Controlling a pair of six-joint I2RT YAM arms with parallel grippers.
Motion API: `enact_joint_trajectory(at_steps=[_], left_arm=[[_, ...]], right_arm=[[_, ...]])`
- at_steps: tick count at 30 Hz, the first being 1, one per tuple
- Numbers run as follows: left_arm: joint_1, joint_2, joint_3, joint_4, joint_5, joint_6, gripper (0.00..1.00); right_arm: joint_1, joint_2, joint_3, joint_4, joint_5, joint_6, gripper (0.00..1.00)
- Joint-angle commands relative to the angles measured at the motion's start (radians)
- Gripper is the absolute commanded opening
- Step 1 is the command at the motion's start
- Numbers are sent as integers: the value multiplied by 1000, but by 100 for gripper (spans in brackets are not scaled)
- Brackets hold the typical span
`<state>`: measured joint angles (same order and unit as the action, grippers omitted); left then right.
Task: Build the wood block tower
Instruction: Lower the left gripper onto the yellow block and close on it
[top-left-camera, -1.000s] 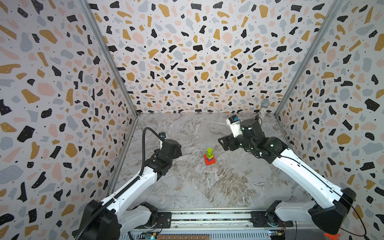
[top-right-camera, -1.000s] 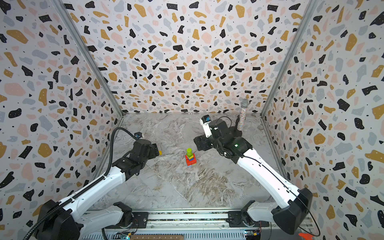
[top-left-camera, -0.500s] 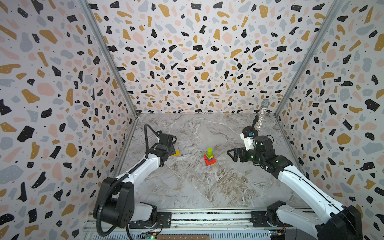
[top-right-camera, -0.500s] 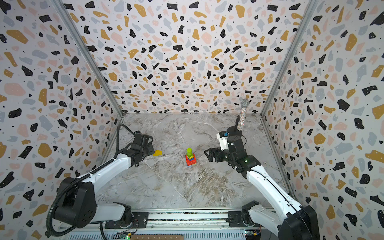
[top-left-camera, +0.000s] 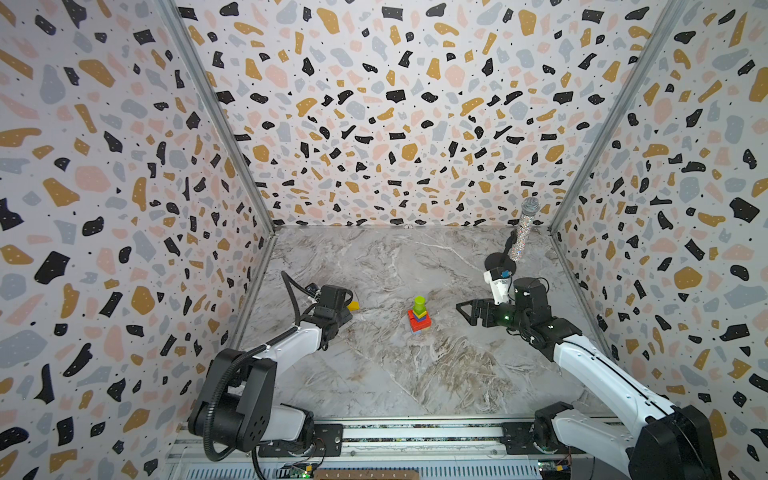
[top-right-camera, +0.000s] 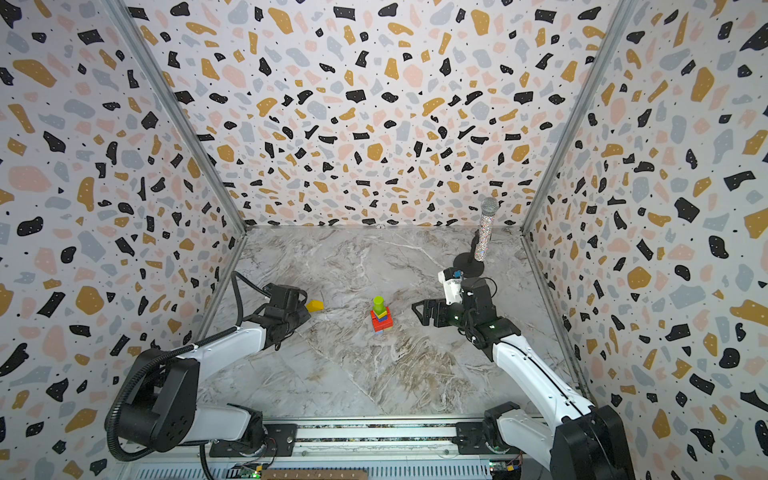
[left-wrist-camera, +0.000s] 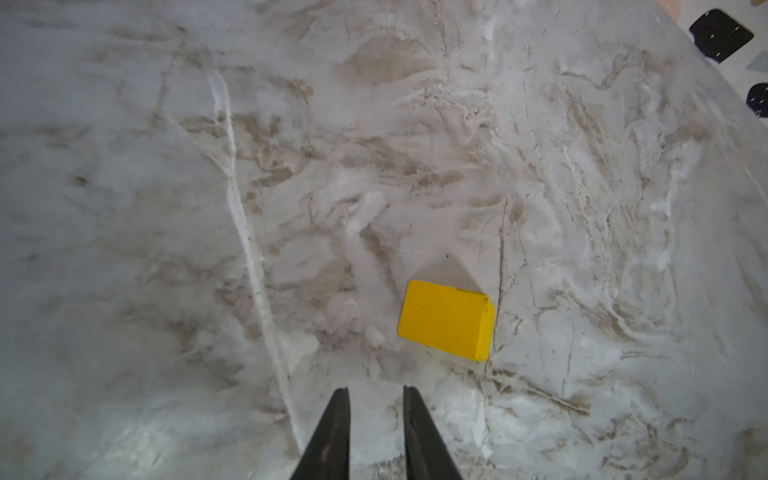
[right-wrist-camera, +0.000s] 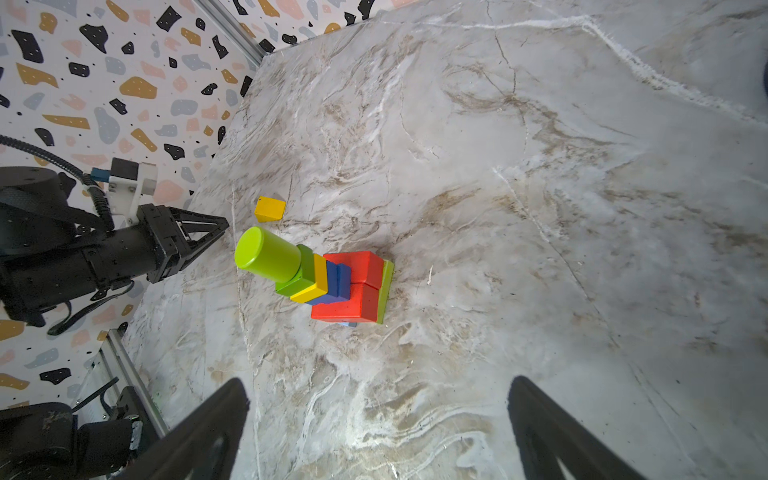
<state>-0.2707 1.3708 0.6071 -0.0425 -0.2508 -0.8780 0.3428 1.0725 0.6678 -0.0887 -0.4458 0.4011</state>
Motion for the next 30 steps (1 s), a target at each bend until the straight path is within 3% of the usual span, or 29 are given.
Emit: enact_joint_trajectory(at_steps=[1,3,8,15,30], left_arm=[[-4,-10,-24,75,-24,-53,22],[-3,14,-33,103,1,-50,20],[-3,93,-11,140,60,-40,1],[-3,162,15,183,95,-39,0],[8,302,135,174,61,-13,0]], right_arm=[[-5,0,-4,48,-37,9,99],[-7,2,-8,56,-43,12,99],[-8,6,-11,54,-49,11,99],[-13,22,-14,65,-55,12,99],[-32,60,-13,86,-82,20,99]])
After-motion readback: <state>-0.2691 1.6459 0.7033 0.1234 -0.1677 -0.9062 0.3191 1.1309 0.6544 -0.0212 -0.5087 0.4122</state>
